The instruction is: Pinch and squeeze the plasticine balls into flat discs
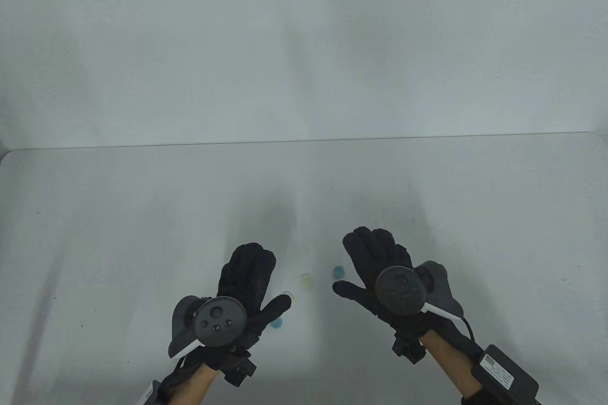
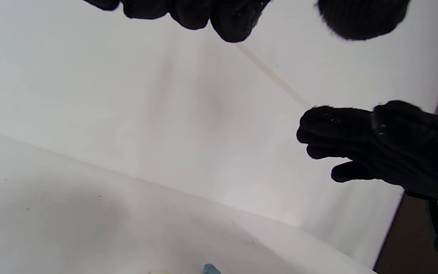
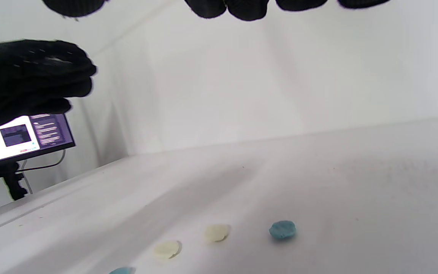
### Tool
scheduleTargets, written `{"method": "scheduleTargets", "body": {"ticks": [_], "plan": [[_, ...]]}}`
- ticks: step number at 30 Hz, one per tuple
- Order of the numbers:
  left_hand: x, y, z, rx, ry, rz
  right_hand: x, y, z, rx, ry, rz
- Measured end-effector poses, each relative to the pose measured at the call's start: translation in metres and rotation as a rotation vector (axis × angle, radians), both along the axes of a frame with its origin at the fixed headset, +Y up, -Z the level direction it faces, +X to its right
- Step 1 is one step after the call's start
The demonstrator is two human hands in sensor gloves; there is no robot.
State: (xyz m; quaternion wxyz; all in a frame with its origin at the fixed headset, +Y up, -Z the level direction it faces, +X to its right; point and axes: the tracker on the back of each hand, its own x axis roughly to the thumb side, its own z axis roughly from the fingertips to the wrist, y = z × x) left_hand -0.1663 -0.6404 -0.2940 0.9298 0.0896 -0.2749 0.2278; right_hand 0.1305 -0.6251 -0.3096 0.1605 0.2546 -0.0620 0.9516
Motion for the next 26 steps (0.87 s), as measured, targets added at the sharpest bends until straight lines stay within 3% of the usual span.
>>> {"method": "scheduleTargets", "body": {"ticks": [7, 12, 26], "plan": [[0.009, 0.002, 0.007, 0.033, -0.039, -0.054, 0.022, -0.015, 0.019, 0.024, -0.007, -0.003], [0.012, -0.004, 0.005, 0.018, -0.037, -0.097, 0.027, -0.031, 0.018, 0.040, -0.027, 0.036], [0.011, -0.010, 0.000, -0.002, -0.012, -0.118, 0.033, -0.036, 0.018, 0.027, -0.027, 0.010]]}}
